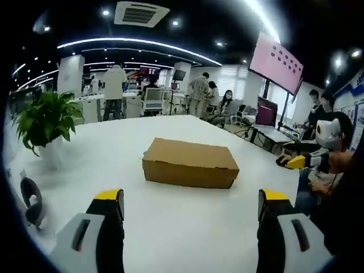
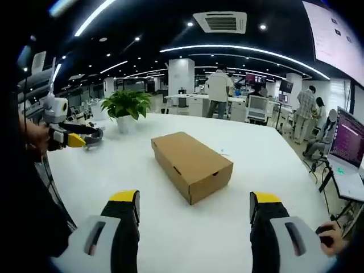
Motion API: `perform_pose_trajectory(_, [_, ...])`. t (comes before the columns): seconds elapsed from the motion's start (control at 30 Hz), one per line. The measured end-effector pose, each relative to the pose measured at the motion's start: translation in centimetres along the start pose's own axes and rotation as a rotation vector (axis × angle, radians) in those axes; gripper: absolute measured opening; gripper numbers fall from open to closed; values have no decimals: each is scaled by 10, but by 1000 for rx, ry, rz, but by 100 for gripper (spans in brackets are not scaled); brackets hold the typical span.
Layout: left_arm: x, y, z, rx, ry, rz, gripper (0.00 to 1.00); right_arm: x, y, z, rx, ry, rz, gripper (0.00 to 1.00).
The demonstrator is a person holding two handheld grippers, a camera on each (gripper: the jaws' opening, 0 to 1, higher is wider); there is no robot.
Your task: Operate the shoe box by opening the lid, removing the specified soft item, and placing it in the target area until the item is outside and the box remains undamaged.
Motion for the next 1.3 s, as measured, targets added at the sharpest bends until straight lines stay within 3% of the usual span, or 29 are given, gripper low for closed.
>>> perform_pose_trajectory(0.03, [-1, -1, 1, -6, 3, -12, 99, 0, -1, 0, 6, -1, -16, 80])
perform_pose_trajectory(0.17, [-5, -2, 4, -19, 17, 93, 99, 3, 0, 0, 20, -16, -37, 81])
perform_pose_trajectory(0.27, [-11, 1, 4, 18, 31, 232, 99, 7, 1, 1, 41, -59, -123, 80])
perform_pose_trajectory(0.33, [-13, 3, 1, 27, -7, 259, 99, 7, 2, 1, 50, -72, -174, 80])
perform_pose_trajectory(0.47, [-19, 6, -4, 80, -9, 303, 99, 3, 5, 0, 52, -38, -173, 76])
perform_pose_trajectory(0.63, [-26, 5, -10, 94, 35, 308, 99, -8, 10, -1, 38, 47, -24, 64])
perform_pose_trajectory(0.77, [-29, 2, -5, 65, 70, 255, 99, -12, 13, -3, 33, 59, -11, 64])
perform_pose_trajectory(0.93, [-29, 6, 3, 68, 51, 175, 99, -11, 13, -4, 51, 48, -46, 66])
perform_pose_trajectory(1.3, [-25, 14, -6, 79, 72, 184, 99, -8, 15, -10, 62, 53, -24, 65])
Point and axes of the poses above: the point that each gripper's makers call its tool centre point, and the gripper's own axes: z roughly backward along the fingers, y roughly to its left, x roughly out of its top, the point moved 10 cm from there along z, roughly backward along the fingers, and after that the axes turned 8 degrees about -x, right-handed, at the moved point
